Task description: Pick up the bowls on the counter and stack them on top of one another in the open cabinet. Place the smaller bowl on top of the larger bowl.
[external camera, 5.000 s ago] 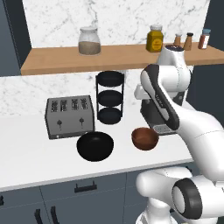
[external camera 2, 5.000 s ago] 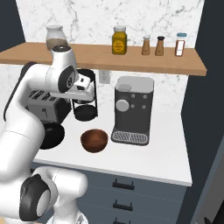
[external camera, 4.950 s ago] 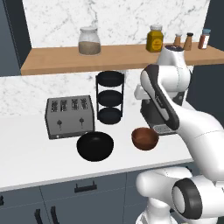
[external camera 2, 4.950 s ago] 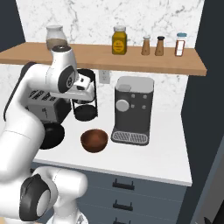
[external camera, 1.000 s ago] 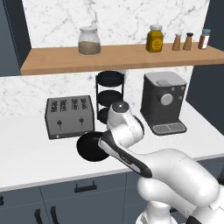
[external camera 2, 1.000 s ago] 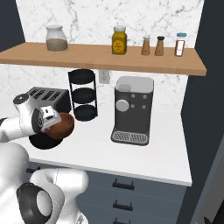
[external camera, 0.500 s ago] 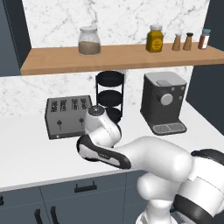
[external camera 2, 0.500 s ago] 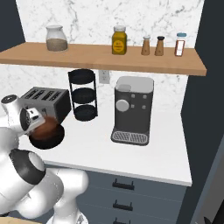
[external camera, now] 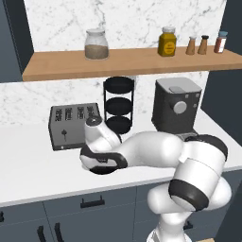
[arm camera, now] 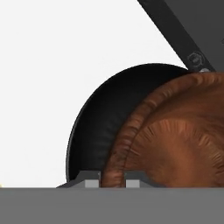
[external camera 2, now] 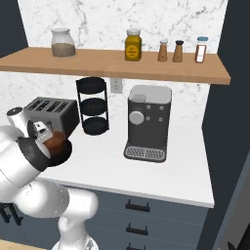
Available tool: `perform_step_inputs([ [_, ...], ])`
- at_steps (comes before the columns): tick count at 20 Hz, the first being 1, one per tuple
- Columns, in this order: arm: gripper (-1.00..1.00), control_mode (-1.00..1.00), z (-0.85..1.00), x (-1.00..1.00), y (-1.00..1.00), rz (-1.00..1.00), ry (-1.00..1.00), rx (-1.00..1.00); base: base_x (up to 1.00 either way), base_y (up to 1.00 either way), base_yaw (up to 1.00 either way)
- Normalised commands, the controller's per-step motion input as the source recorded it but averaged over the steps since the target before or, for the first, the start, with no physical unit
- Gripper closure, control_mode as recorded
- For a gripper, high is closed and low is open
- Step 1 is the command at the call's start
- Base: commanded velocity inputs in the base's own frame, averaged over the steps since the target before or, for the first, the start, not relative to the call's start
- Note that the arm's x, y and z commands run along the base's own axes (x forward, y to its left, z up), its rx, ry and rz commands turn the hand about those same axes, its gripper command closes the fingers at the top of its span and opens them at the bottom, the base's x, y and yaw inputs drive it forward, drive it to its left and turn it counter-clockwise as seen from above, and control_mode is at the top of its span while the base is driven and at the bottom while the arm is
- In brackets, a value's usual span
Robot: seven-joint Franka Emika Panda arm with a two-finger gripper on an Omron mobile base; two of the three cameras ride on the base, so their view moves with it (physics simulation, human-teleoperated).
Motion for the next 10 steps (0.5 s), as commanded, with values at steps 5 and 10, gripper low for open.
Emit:
perform_step_inputs([
  [5,-1.0,-1.0,-0.02,0.0,0.0,0.0,0.01,0.0,0.0,0.0,0.0],
  [10,-1.0,-1.0,0.69,-0.06,-0.01,-0.03,-0.08,0.04,0.0,0.0,0.0],
])
